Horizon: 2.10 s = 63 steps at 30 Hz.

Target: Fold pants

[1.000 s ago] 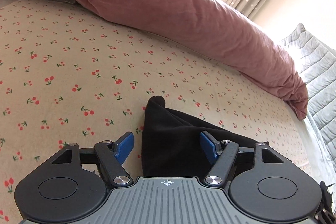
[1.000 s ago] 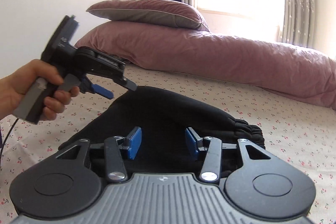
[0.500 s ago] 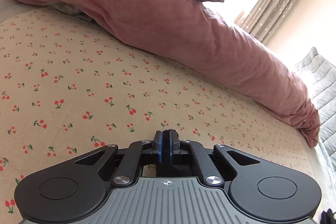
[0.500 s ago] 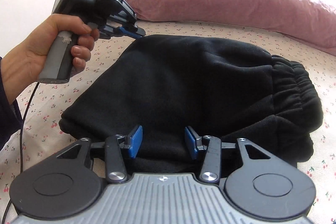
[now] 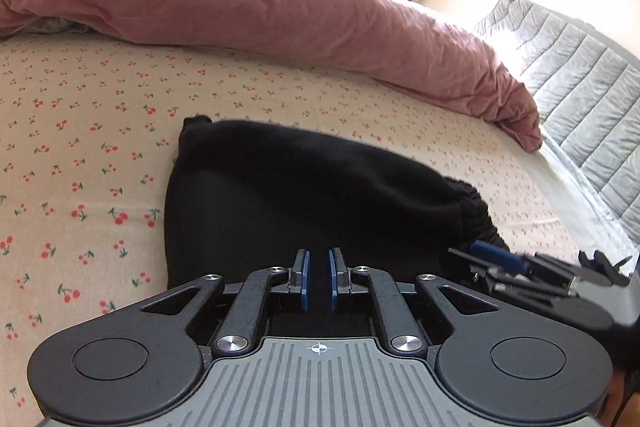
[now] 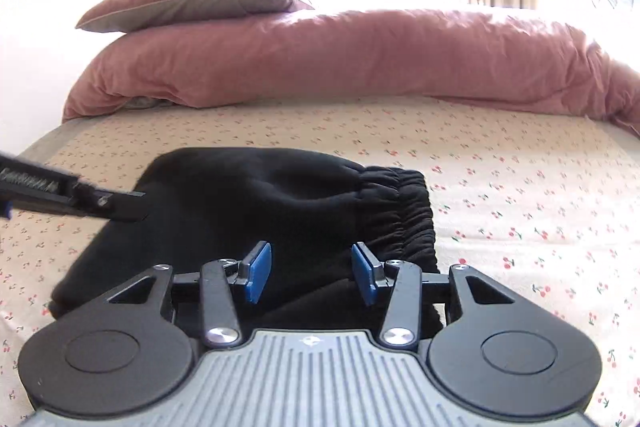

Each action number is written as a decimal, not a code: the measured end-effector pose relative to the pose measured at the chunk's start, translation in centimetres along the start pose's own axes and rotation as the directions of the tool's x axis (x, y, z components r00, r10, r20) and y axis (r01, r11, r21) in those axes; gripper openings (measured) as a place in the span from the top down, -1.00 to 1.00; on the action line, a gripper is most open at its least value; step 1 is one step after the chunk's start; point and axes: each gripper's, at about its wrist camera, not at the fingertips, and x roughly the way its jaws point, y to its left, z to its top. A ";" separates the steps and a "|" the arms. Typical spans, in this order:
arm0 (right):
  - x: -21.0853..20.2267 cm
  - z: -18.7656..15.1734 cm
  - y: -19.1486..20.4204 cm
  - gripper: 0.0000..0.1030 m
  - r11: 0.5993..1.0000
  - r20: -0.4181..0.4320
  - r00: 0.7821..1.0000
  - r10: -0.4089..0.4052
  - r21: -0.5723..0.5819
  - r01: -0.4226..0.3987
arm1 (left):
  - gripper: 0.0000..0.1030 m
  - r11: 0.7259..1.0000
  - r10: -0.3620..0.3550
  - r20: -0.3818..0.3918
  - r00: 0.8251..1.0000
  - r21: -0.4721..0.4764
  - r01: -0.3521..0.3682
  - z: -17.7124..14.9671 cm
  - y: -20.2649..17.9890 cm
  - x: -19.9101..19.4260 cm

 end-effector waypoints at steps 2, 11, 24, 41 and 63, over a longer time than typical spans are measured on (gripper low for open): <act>0.6 0.1 -0.4 0.20 1.000 -0.021 1.000 0.004 0.025 -0.003 | 0.81 1.000 0.025 -0.040 0.999 0.007 -0.025 -1.7 0.2 0.2; 1.5 0.0 -0.4 0.19 0.999 -0.077 0.997 0.000 0.047 0.003 | 0.76 0.998 -0.013 -0.030 0.999 -0.069 0.011 -4.3 1.8 -1.7; 0.1 0.6 -1.4 0.12 0.993 -0.055 0.996 0.068 0.104 -0.062 | 0.52 0.990 0.086 0.024 0.996 -0.114 -0.083 -1.2 0.8 -4.2; -1.9 1.2 -8.8 -0.85 0.881 -0.037 0.997 0.068 0.471 -0.042 | -0.72 0.946 0.138 0.054 0.989 -0.304 -0.116 -0.5 7.1 -1.4; 4.1 -1.7 -8.5 -0.85 0.808 -0.072 0.966 0.247 0.565 -0.165 | -0.87 0.918 -0.032 -0.001 0.999 -0.397 0.029 0.1 10.1 1.6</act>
